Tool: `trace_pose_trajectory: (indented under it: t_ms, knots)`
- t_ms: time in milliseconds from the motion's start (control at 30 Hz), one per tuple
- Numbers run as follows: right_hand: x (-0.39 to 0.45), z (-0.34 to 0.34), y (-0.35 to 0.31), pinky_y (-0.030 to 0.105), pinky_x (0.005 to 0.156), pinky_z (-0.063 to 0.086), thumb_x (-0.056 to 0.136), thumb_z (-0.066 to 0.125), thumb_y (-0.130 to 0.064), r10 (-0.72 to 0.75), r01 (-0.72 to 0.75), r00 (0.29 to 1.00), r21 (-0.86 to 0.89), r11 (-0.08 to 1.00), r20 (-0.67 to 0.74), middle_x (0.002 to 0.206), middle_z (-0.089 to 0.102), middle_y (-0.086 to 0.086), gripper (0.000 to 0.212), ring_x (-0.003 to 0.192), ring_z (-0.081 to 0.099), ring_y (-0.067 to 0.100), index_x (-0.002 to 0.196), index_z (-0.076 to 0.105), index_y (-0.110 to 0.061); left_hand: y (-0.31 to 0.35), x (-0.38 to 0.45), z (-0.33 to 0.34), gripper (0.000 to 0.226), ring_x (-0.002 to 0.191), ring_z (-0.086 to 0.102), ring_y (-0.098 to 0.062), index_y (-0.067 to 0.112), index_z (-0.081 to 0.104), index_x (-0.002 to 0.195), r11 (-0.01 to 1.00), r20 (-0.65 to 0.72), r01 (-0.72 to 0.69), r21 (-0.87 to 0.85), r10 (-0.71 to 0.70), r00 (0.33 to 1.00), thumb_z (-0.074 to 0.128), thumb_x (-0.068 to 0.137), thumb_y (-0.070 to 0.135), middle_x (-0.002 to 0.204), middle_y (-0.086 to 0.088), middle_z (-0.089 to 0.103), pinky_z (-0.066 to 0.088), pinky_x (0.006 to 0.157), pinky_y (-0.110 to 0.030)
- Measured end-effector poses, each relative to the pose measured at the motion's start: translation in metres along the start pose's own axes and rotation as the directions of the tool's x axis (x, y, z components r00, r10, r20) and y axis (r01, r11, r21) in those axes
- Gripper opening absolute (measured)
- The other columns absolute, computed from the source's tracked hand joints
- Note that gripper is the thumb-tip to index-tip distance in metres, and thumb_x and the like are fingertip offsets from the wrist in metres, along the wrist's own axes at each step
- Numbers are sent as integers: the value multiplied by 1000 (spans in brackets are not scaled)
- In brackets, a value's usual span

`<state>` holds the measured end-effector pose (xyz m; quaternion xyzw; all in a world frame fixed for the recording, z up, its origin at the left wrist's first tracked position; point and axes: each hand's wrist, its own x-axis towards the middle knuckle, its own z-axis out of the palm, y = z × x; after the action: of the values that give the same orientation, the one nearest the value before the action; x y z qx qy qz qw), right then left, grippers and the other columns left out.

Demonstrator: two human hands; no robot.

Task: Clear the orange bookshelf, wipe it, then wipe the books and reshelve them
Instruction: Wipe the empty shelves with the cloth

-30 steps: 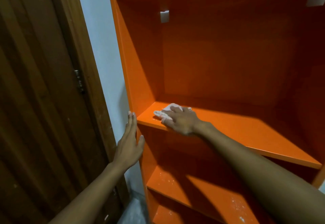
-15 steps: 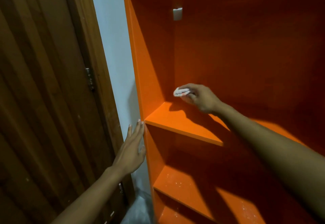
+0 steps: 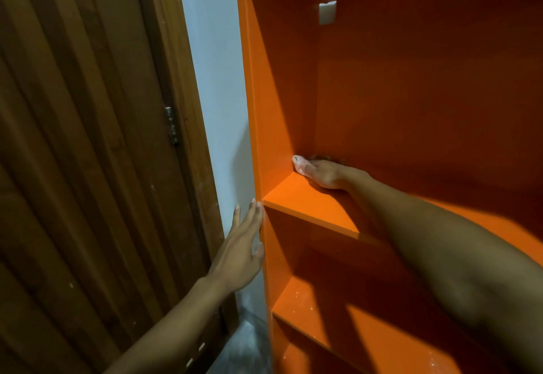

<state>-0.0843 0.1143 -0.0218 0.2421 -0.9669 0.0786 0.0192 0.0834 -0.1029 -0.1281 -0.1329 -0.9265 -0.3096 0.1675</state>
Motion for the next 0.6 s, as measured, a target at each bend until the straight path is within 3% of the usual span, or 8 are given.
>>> trace_pose_trajectory:
  t_ms: [33, 167, 400, 600]
  knots:
    - [0, 1, -8, 47, 119, 20, 104, 20, -54, 4, -4, 999, 2, 1000, 53, 160, 30, 10, 59, 145, 28, 33, 153, 33, -24, -1, 0, -1, 76, 150, -26, -17, 39, -12, 154, 1000, 5, 2, -4, -2, 1000, 44, 105, 25, 164, 16, -15, 4, 114, -40]
    - [-17, 3, -30, 56, 118, 19, 98, 17, -62, 100, -102, 994, 56, 993, 32, 163, 22, 6, 65, 146, 26, 36, 154, 25, -30, -4, 0, -1, 74, 149, -26, -18, 43, -10, 153, 1000, 28, 9, 8, -10, 1000, 44, 105, 25, 163, 15, -15, 3, 118, -45]
    - [-56, 23, -72, 51, 105, 31, 100, 24, -56, -24, 25, 998, 11, 1000, -64, 154, 38, 5, 55, 132, 41, 40, 145, 42, -30, -19, -4, -1, 79, 151, -22, -19, 43, -5, 157, 997, 115, 70, 24, -73, 991, 47, 101, 18, 166, 11, -13, 19, 120, -52]
    - [-94, 45, -107, 46, 99, 37, 103, 38, -35, -81, 33, 970, -205, 978, -230, 151, 43, 8, 44, 127, 45, 38, 146, 41, -24, -28, -10, 8, 74, 150, -21, -20, 57, -4, 142, 998, 190, 55, 6, -55, 980, 46, 103, 18, 164, 11, -14, 8, 122, -48]
